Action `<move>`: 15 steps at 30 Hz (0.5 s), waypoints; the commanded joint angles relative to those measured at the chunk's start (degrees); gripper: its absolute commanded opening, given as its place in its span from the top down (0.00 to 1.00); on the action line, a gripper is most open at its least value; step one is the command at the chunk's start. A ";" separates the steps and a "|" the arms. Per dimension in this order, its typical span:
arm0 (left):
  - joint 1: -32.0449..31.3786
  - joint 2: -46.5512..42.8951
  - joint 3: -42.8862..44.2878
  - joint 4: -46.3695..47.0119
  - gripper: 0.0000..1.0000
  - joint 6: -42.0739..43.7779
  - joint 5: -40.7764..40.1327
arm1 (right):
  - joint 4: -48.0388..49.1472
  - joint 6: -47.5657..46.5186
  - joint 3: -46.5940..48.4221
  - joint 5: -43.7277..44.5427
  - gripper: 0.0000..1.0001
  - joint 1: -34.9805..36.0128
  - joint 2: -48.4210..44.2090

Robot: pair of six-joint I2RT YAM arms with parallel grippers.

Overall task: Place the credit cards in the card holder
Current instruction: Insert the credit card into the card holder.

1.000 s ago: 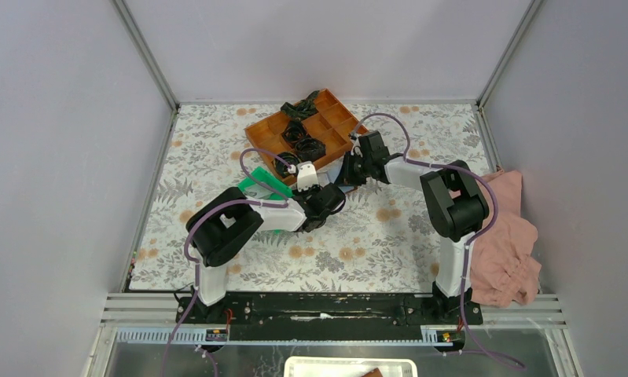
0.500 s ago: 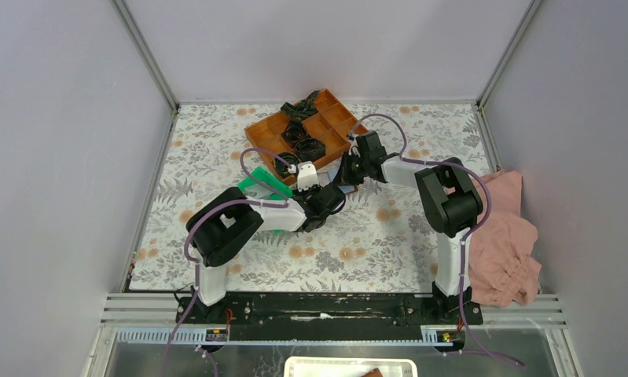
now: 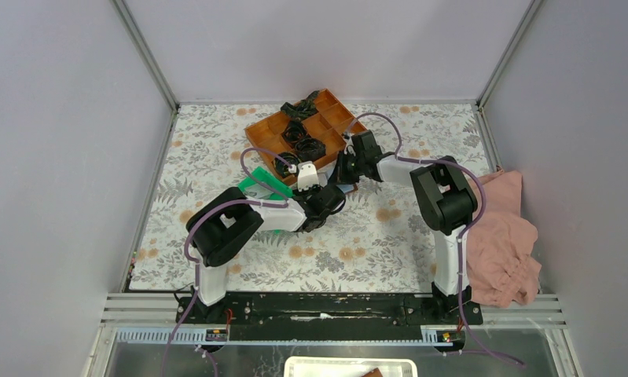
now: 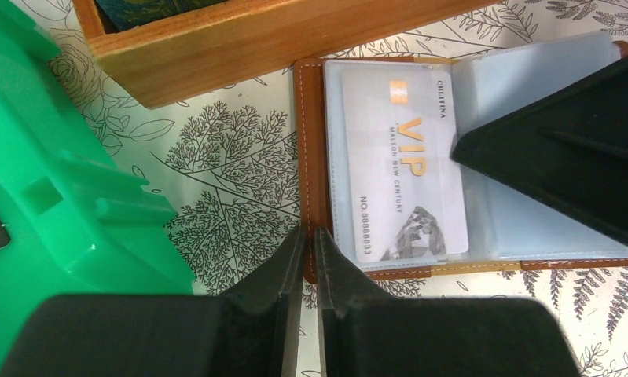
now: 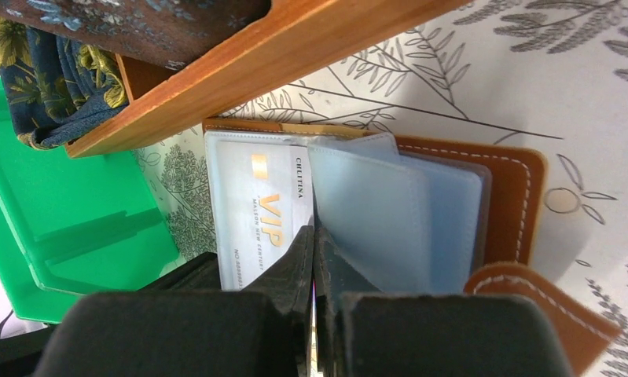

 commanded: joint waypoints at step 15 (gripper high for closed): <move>1.45 5.19 -3.66 -9.52 0.87 2.09 3.35 | -1.10 -0.94 1.45 2.02 1.00 2.11 -0.27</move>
